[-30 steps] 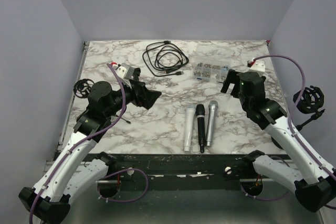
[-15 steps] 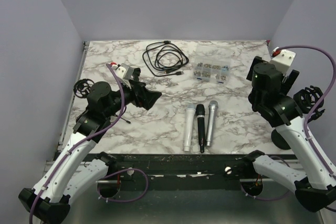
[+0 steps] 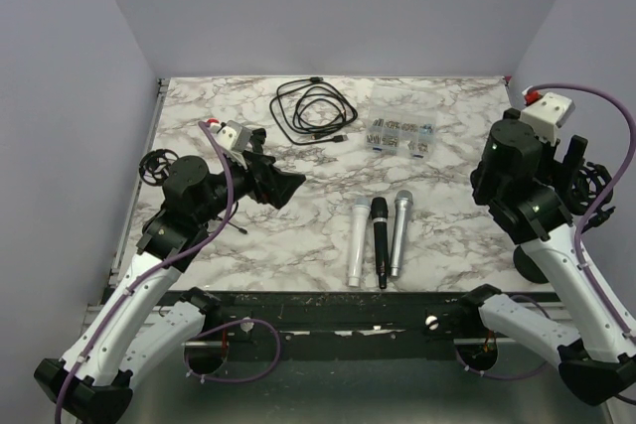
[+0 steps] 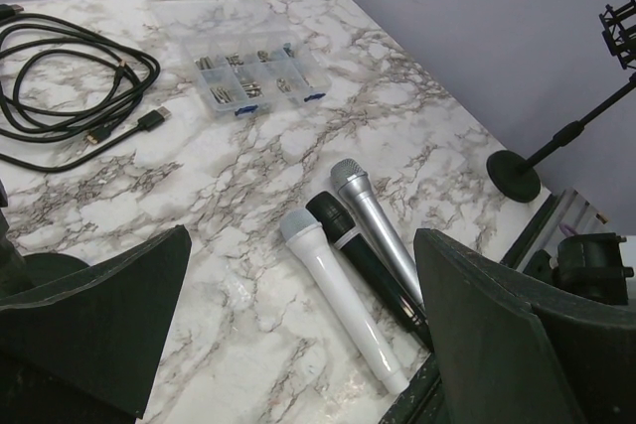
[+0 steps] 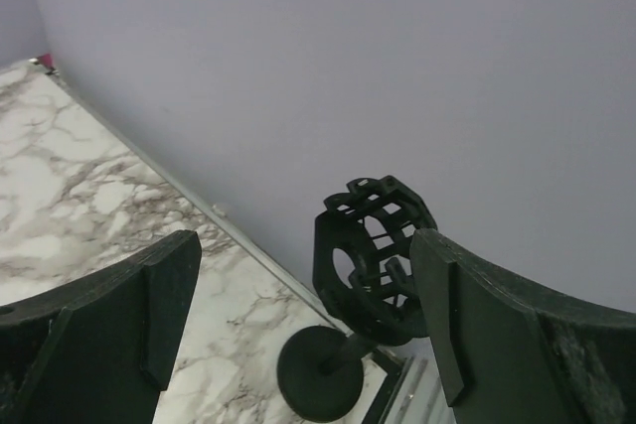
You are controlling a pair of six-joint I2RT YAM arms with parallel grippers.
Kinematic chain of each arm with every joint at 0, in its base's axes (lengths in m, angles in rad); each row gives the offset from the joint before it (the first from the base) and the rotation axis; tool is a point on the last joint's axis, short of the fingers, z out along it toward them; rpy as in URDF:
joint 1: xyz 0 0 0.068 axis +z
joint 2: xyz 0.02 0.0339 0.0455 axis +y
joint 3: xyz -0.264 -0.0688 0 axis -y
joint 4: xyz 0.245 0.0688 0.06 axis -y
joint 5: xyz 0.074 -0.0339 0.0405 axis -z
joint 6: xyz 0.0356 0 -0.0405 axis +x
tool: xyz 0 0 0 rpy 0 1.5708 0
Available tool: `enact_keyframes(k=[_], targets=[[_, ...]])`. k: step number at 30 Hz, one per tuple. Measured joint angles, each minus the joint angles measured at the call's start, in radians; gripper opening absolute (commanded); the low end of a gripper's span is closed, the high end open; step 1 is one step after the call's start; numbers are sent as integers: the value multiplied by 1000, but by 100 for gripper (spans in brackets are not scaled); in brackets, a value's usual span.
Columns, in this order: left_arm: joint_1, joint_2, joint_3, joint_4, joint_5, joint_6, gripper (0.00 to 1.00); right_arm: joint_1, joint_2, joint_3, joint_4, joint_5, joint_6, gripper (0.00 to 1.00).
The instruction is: Remove the microphone from the stand
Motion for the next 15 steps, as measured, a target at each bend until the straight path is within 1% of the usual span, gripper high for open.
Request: enact_keyframes(k=[7, 10, 12, 15], targets=[[-3, -8, 0, 0, 2, 0, 99, -104, -21, -71, 67, 21, -98, 95], [-3, -11, 0, 0, 1, 0, 99, -126, -19, -96, 79, 26, -132, 96], [-9, -14, 0, 0, 1, 0, 99, -139, -21, -105, 85, 32, -150, 100], [-15, -16, 0, 0, 1, 0, 99, -159, -32, -121, 94, 44, -176, 100]])
